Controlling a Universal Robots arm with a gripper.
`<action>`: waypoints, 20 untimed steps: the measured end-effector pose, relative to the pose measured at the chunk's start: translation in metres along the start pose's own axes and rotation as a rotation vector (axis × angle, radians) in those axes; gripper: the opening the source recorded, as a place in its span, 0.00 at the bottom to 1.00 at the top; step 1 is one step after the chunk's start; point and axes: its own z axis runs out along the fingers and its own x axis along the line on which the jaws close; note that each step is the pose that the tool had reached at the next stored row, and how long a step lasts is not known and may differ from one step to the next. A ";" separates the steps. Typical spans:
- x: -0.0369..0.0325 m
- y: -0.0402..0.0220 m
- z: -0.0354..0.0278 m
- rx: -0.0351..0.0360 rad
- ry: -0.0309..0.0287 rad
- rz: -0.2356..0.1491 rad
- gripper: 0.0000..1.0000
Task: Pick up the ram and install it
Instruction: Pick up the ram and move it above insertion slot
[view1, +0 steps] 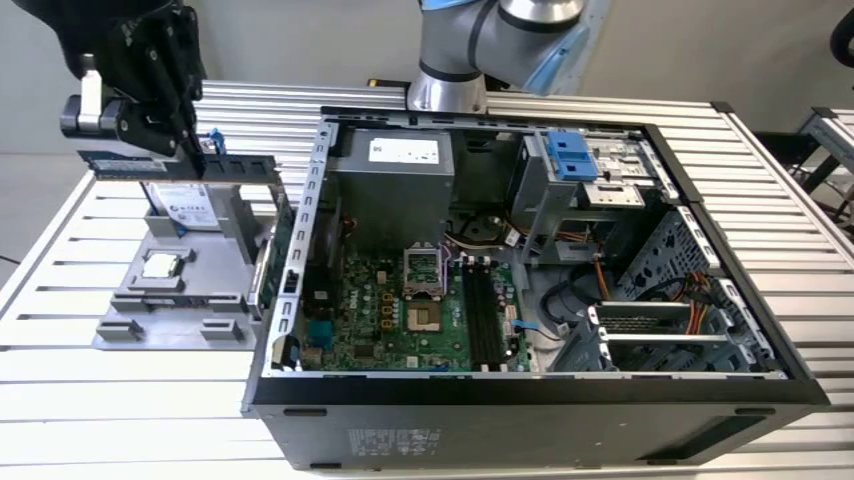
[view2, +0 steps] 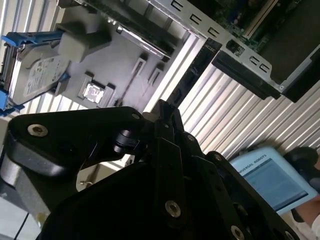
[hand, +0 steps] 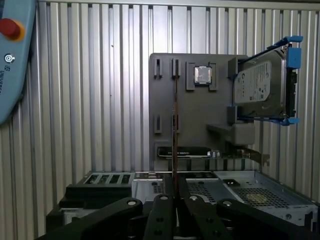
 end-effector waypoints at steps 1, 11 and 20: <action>-0.0001 -0.0026 0.0000 0.0000 0.0000 0.000 0.00; -0.0006 -0.0276 -0.0003 0.0000 0.0000 0.000 0.00; -0.0011 -0.0509 -0.0005 0.0001 -0.0001 0.000 0.00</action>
